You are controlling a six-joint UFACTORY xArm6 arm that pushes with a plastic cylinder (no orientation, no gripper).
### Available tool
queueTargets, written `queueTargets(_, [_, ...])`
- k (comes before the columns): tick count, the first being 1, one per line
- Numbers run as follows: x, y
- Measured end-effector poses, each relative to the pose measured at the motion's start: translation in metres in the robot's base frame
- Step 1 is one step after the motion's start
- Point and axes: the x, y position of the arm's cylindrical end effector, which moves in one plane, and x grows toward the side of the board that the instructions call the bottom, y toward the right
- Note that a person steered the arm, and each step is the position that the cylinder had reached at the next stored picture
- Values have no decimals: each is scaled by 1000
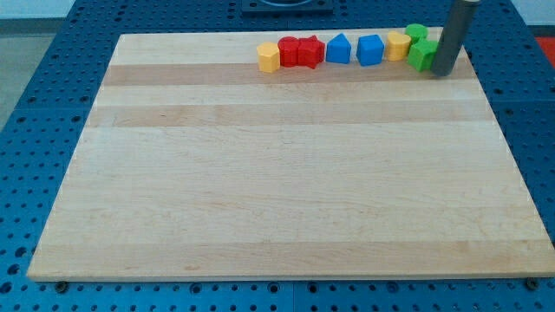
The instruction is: Separate the green blocks from each other
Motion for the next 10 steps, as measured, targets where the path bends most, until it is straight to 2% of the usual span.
queueTargets(1, [10,-15])
queueTargets(3, [77,-84])
queueTargets(4, [43,-96])
queueTargets(5, [30,-89])
queueTargets(6, [16,-38])
queueTargets(7, [14,-28])
queueTargets(8, [10,9])
queueTargets(9, [12,4])
queueTargets(10, [24,-31])
